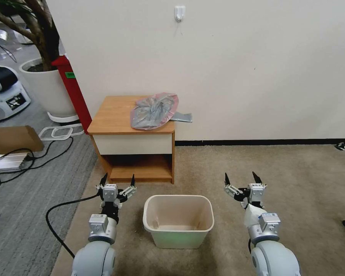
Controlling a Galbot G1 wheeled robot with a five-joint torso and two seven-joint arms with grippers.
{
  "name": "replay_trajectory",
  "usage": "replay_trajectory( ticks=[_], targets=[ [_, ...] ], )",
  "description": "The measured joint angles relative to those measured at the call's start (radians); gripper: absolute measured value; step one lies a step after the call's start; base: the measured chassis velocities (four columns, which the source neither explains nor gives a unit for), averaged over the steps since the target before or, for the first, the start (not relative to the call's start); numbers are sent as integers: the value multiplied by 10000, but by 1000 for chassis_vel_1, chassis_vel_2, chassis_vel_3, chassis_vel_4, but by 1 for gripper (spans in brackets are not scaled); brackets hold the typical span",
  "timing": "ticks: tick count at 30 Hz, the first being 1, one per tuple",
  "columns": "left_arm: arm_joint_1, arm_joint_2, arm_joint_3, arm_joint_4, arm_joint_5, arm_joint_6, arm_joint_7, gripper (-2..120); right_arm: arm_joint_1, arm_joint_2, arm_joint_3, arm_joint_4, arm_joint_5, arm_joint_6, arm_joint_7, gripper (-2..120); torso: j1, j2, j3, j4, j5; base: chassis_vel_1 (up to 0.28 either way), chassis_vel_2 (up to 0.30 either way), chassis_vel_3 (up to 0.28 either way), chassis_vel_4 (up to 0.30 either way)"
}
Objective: Pick up the garbage bag from the table and place it over the trash can.
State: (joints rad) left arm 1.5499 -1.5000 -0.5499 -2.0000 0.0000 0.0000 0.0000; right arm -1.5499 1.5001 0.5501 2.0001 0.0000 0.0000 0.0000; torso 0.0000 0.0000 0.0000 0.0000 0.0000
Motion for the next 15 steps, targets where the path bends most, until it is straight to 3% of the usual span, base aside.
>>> replay_trajectory(
  ticks=[10, 14, 15],
  targets=[
    [315, 92, -48, -400, -37, 76, -31, 100, -606, 161, -19, 515, 41, 178, 81, 100, 0, 0, 0, 0, 0, 0, 0, 0, 0],
    [1478, 451, -266, -1867, -250, 481, -302, 100, -2168, 624, -101, 1958, 224, 767, 374, 100, -1, 0, 0, 1, 0, 0, 0, 0, 0],
    [1478, 451, -266, -1867, -250, 481, -302, 100, -2168, 624, -101, 1958, 224, 767, 374, 100, -1, 0, 0, 1, 0, 0, 0, 0, 0]
  ],
)
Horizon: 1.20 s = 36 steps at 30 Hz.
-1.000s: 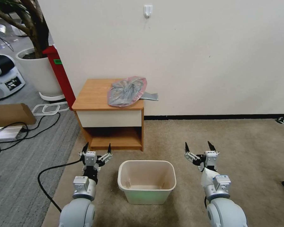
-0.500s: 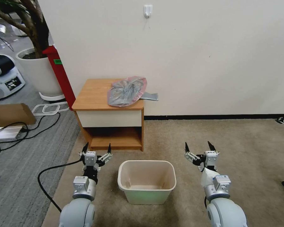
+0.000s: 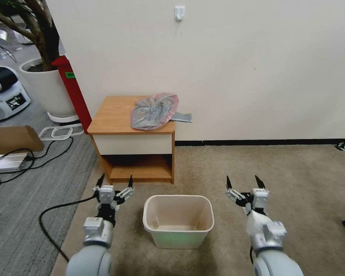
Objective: Pick up the garbage bag from the table and place it over the trash can.
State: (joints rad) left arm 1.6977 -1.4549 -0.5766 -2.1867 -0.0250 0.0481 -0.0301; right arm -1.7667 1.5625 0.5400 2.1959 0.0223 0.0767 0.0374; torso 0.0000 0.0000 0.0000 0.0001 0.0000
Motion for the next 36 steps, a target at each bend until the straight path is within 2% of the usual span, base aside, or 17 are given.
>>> replay_trajectory(
  ticks=[5, 8, 9, 11, 12, 13, 14, 15, 16, 18, 19, 26, 34, 36],
  targets=[
    [1151, 349, -215, -1448, -206, 408, -269, 100, -1433, 423, -71, 1328, 168, 551, 261, 100, 0, 0, -1, -4, -6, 0, 0, 0, 0],
    [1979, 604, -371, -2495, -354, 697, -463, 100, -1602, 453, -85, 1486, 190, 618, 295, 100, 0, 0, 0, 0, 0, 0, 0, 0, 0],
    [1979, 604, -371, -2495, -354, 697, -463, 100, -1602, 453, -85, 1486, 190, 618, 295, 100, 0, 0, 0, 0, 0, 0, 0, 0, 0],
    [2454, 749, -459, -3047, -432, 851, -570, 100, -1608, 454, -111, 1486, 183, 626, 334, 100, 0, 0, -1, 0, 4, 0, 0, 0, 0],
    [2695, 775, -547, -3149, -446, 693, -616, 100, -1630, 454, -294, 1414, 93, 672, 435, 100, 0, 1, -2, -4, -2, 0, 0, 0, 0],
    [2695, 775, -547, -3149, -446, 693, -616, 100, -1630, 454, -294, 1414, 93, 672, 435, 100, 0, 1, -2, -4, -2, 0, 0, 0, 0],
    [2978, 750, -659, -3133, -426, 379, -656, 100, -1622, 454, -671, 1145, -136, 738, 667, 100, 0, 0, -1, -3, -9, 0, 0, 0, 0],
    [3204, 705, -716, -3090, -393, 118, -670, 100, -1584, 480, -1067, 829, -334, 767, 847, 100, 0, 0, 1, 2, 12, 0, 0, 0, 0],
    [3315, 670, -739, -3041, -373, -66, -679, 100, -1445, 487, -1248, 616, -421, 820, 952, 100, 0, 0, -1, 3, 2, 0, 0, 0, 0],
    [3361, 648, -746, -3016, -372, -140, -682, 100, -1387, 488, -1304, 534, -446, 833, 982, 100, 0, 0, 0, 3, -9, 0, 0, 0, 0],
    [3399, 623, -759, -3010, -382, -230, -689, 100, -1297, 486, -1332, 456, -448, 834, 1008, 100, 0, 0, 0, 0, 2, 0, 0, 0, 0],
    [3379, 559, -783, -3140, -437, -296, -699, 100, -944, 475, -1275, 464, 23, 669, 956, 100, 0, 0, 0, -2, -2, 0, 0, 0, 0],
    [3468, 560, -880, -3171, -437, -289, -721, 100, 1207, 467, -1389, 121, 1737, -663, 583, 100, 0, 0, 1, 0, 2, 0, 0, 0, 0],
    [3519, 534, -892, -3172, -437, -275, -740, 100, 2154, 457, -1562, -229, 3071, -1292, 566, 100, 0, 0, 1, -3, -2, 0, 0, 0, 0]
  ],
)
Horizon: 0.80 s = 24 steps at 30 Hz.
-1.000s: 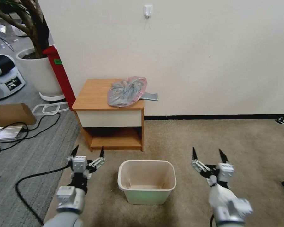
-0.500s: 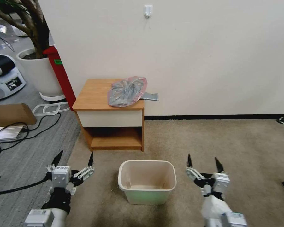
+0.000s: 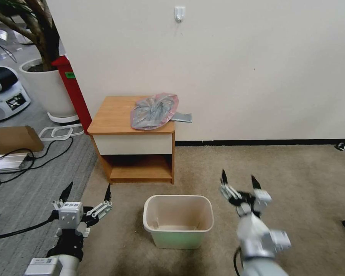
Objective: Pick up the garbage bag from the table and place it over the trash can.
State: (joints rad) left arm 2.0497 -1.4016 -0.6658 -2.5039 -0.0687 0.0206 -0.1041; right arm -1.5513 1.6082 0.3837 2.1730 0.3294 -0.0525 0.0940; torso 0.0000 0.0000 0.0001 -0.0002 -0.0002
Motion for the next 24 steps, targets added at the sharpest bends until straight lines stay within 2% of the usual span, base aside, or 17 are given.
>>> replay_trajectory(
  ticks=[1, 2, 6, 7, 9, 10, 13, 15, 24],
  targets=[
    [22, -30, 6, 2, 0, 8, -41, 100, 790, -56, -118, -424, 1140, -252, -83, 100, 0, 0, -1, 1, 3, 0, 0, 0, 0],
    [22, -30, 6, 2, 0, 8, -41, 100, 790, -56, -118, -424, 1140, -252, -83, 100, 0, 0, -1, 1, 3, 0, 0, 0, 0],
    [97, -109, 68, 14, 0, 9, -176, 100, 3173, -131, -425, -2255, 4485, -597, -241, 100, 0, -1, 1, 2, 2, 0, 0, 0, 0],
    [97, -109, 68, 14, 0, 9, -176, 100, 3173, -131, -425, -2255, 4485, -597, -241, 100, 0, -1, 1, 2, 2, 0, 0, 0, 0],
    [194, -117, 36, 18, 0, 7, -208, 100, 4218, -36, -511, -2941, 6342, -941, -116, 100, 0, 0, 1, 4, 1, 0, 0, 0, 0],
    [194, -117, 36, 18, 0, 7, -208, 100, 4218, -36, -511, -2941, 6342, -941, -116, 100, 0, 0, 1, 4, 1, 0, 0, 0, 0],
    [290, -105, -20, 23, -7, 6, -244, 100, 5246, -9, -473, -3713, 8248, -1217, 123, 100, 1, 0, 2, 3, 1, 0, 0, 0, 0],
    [301, -86, -8, 26, 5, -6, -352, 100, 5825, -7, -381, -4310, 8970, -1316, 247, 100, 1, 0, 1, 3, 0, 0, 0, 0, 0],
    [304, -100, 79, 32, 55, -35, -498, 100, 7297, -2, -178, -6382, 9446, -1466, 640, 100, 1, -1, 0, 2, 2, 0, 0, 0, 0]
  ],
)
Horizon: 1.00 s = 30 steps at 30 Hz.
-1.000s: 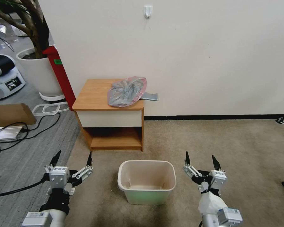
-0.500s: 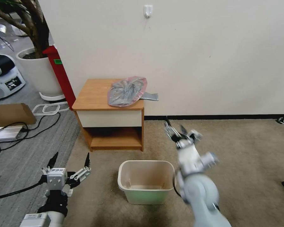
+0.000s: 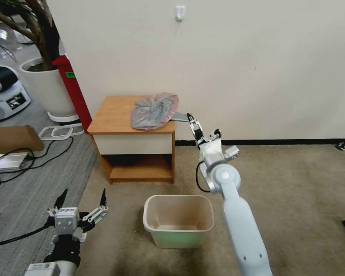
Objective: Pick up the garbage bag from the table and place it over the trash can.
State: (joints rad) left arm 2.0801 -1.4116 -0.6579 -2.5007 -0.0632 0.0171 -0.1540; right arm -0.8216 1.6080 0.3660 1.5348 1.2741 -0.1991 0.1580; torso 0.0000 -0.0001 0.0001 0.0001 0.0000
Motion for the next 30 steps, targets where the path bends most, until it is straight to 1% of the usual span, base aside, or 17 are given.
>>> replay_trajectory(
  ticks=[5, 13, 16, 24, 27, 30],
  targets=[
    [-29, 34, -5, 3, 0, 0, -6, 100, 304, -1, 153, -507, 130, -19, 44, 100, 0, 0, 0, -2, 0, 0, 0, 0, 0],
    [-31, 49, 6, 5, 14, 0, -6, 100, 834, 0, 42, -1175, 136, -170, -184, 100, 0, 0, 0, -1, 0, 0, 0, 0, 0],
    [-32, 86, 9, 5, 18, 0, -3, 100, 1252, 3, 18, -1626, -44, -150, -267, 100, 0, 0, -1, -1, -1, 0, 0, 0, 0],
    [-68, 108, 31, 6, 40, -28, 15, 100, 1755, 3, 66, -2103, -151, -89, -281, 100, 0, 0, -1, -1, 0, 0, 0, 0, 0],
    [-88, 118, 45, 6, 46, -31, 22, 100, 1779, 3, 35, -2186, -168, -86, -269, 97, 0, 0, -1, -1, -1, 0, 0, 0, 0],
    [-110, 112, 70, 6, 49, -31, 28, 100, 1737, 4, -26, -2223, -229, -81, -267, 87, 0, 0, -1, -1, 0, 0, 0, 0, 0]
  ],
)
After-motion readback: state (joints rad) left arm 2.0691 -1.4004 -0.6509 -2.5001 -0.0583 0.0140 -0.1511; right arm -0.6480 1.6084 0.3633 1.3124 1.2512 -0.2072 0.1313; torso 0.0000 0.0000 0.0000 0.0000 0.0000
